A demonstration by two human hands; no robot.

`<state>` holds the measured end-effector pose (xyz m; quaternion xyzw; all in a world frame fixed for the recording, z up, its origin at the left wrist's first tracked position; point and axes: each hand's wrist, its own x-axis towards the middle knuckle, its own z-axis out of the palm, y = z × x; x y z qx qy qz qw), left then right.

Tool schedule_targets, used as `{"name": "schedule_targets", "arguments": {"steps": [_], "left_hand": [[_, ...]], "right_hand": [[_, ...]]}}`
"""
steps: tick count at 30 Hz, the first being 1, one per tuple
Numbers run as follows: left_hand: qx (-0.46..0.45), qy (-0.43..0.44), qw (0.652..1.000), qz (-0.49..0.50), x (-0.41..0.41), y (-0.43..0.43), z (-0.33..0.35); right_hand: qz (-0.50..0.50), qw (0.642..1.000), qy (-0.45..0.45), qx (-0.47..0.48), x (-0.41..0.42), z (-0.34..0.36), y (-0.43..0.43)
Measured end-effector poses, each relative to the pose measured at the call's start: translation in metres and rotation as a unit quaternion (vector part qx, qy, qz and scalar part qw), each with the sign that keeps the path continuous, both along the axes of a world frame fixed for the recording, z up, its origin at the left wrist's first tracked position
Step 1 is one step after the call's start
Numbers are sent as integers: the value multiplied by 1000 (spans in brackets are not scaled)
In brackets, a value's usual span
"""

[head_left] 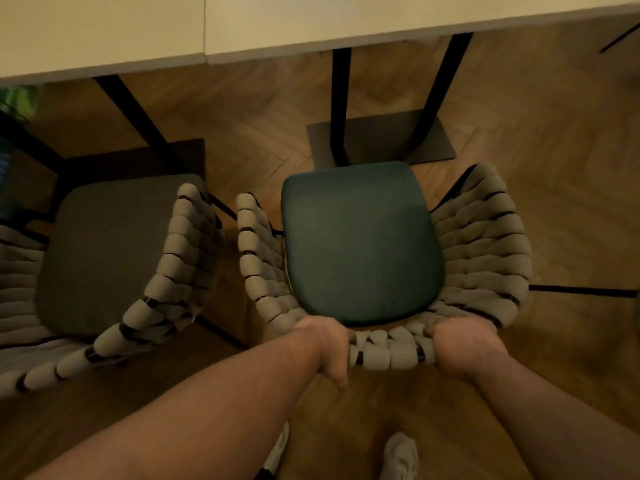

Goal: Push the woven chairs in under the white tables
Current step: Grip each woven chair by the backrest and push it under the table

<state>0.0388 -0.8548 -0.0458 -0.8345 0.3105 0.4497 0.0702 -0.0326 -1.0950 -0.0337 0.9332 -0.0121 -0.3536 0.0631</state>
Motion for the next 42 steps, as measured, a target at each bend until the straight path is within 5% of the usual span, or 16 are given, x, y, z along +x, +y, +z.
{"name": "schedule_targets", "arguments": {"steps": [4,31,42], "left_hand": [[-23,-47,997,52,-11,1,1],[-23,-106,991,79,28,-14,2],[-23,-110,987,111,24,-14,1]], "right_hand": [[22,996,23,79,8,2,-33],[58,993,-8,98,62,-5,-68],[43,989,-124,72,41,-2,-57]]}}
